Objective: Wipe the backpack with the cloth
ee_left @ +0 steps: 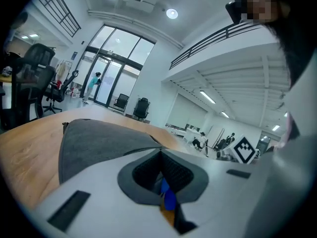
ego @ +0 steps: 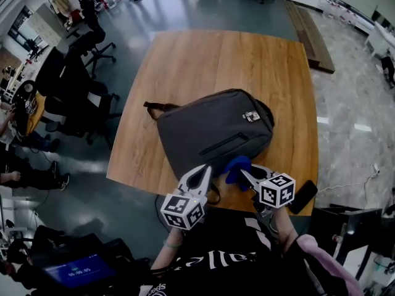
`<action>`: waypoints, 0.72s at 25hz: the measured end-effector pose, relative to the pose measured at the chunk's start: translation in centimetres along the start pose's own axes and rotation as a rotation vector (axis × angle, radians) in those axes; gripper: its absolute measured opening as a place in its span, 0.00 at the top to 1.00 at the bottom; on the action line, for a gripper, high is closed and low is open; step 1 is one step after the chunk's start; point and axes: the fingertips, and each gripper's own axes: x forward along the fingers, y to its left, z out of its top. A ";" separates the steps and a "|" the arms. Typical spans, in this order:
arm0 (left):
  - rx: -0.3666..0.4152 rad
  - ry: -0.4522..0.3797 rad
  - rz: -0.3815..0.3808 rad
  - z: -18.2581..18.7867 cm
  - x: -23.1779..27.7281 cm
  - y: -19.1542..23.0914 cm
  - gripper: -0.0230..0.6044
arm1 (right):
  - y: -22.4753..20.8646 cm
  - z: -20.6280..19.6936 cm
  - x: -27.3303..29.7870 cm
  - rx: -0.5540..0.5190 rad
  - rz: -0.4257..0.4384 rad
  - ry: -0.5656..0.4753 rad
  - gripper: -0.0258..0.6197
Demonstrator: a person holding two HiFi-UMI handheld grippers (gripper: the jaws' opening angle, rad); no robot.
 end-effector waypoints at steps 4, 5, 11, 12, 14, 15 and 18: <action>-0.005 -0.008 0.027 0.1 0.9 -0.6 0.97 | -3.5 1.2 -1.5 -0.010 -0.038 -0.005 0.86; -0.007 -0.008 0.033 0.0 1.1 -0.7 0.97 | -4.4 1.5 -1.8 -0.009 -0.048 -0.008 0.86; -0.013 -0.001 0.057 -1.2 2.0 -1.9 0.97 | -10.2 2.3 -4.4 -0.015 -0.123 -0.013 0.86; -0.012 0.000 0.060 -1.3 2.0 -2.1 0.97 | -11.2 2.5 -4.9 -0.016 -0.139 -0.015 0.86; -0.014 0.001 0.069 -1.3 2.0 -2.1 0.97 | -12.9 3.1 -5.6 -0.016 -0.172 -0.022 0.86; -0.017 0.002 0.075 -1.3 1.8 -1.9 0.97 | -13.7 3.4 -5.8 -0.014 -0.189 -0.025 0.86; -0.028 0.000 0.095 -1.3 1.3 -1.4 0.97 | -15.8 4.2 -6.5 -0.005 -0.235 -0.035 0.86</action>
